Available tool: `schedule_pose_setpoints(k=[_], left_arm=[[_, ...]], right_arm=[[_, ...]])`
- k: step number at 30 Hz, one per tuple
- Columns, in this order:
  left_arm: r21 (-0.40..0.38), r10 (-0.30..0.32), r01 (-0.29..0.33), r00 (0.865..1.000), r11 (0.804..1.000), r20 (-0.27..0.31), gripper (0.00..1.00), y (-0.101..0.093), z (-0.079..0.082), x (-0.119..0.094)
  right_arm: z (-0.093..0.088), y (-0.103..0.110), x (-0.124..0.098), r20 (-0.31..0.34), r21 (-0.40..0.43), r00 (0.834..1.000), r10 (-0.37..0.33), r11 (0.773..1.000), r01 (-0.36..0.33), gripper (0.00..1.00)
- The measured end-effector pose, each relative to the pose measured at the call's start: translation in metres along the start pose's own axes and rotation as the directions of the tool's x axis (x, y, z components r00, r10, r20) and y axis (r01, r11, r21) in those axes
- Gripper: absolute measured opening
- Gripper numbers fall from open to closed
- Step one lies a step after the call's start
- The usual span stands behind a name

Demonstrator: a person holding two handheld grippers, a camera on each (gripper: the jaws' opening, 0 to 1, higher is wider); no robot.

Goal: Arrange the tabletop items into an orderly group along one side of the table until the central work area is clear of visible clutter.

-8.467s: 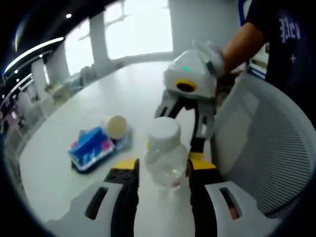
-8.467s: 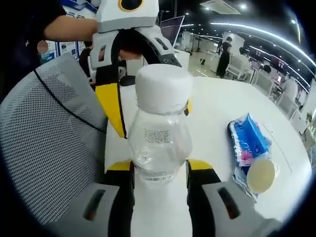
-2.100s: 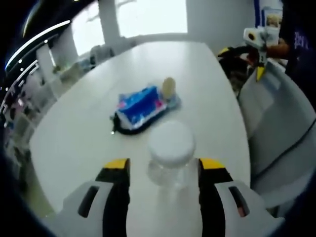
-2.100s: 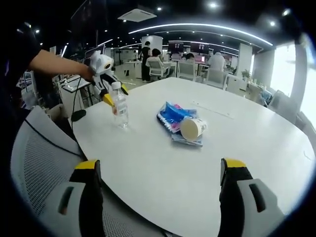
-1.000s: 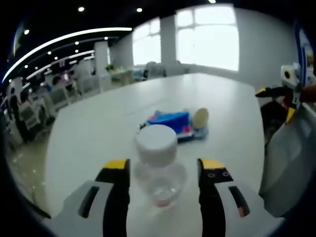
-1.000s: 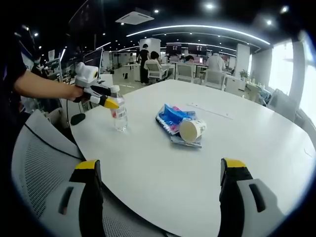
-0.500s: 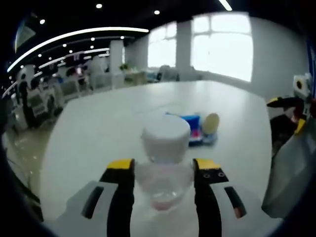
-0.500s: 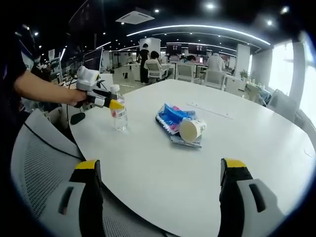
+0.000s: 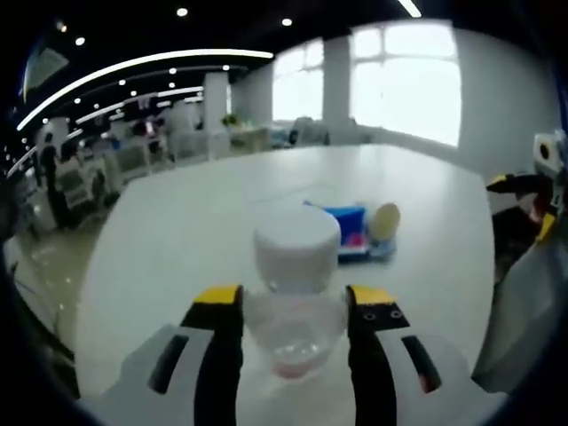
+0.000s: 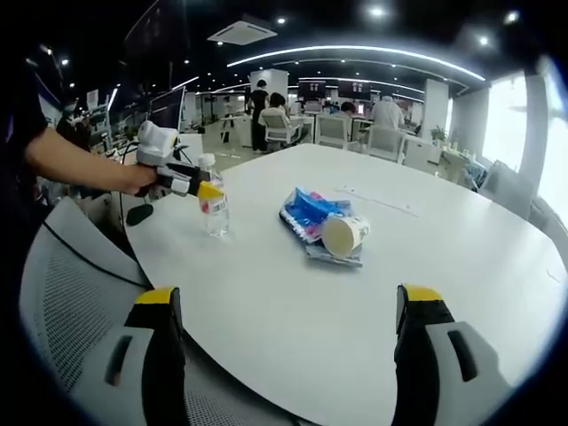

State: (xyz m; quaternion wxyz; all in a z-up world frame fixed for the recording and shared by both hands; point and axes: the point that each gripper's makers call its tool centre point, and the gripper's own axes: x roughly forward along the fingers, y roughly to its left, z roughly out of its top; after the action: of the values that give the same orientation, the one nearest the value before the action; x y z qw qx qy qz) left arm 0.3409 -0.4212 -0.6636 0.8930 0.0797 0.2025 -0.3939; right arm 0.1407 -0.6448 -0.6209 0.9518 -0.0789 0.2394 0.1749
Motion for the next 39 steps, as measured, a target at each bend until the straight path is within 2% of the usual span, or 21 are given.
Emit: schedule_pose_setpoints(k=[11,27,39], left_arm=[[-0.004,0.004,-0.004,1.0,1.0,0.004,0.42,0.0,0.004,0.002],[0.026,0.009,-0.011,0.998,1.0,0.058,0.42,0.023,0.049,0.008],[0.034,0.033,-0.036,0.997,0.999,0.069,0.42,0.052,0.07,0.021]], right_arm=[[0.001,-0.002,-0.001,0.008,0.008,1.0,-0.009,1.0,0.009,1.0],[0.002,-0.001,-0.001,0.011,0.02,1.0,-0.005,1.0,0.005,1.0],[0.002,-0.004,-0.001,0.014,0.029,1.0,-0.015,0.999,0.015,1.0]])
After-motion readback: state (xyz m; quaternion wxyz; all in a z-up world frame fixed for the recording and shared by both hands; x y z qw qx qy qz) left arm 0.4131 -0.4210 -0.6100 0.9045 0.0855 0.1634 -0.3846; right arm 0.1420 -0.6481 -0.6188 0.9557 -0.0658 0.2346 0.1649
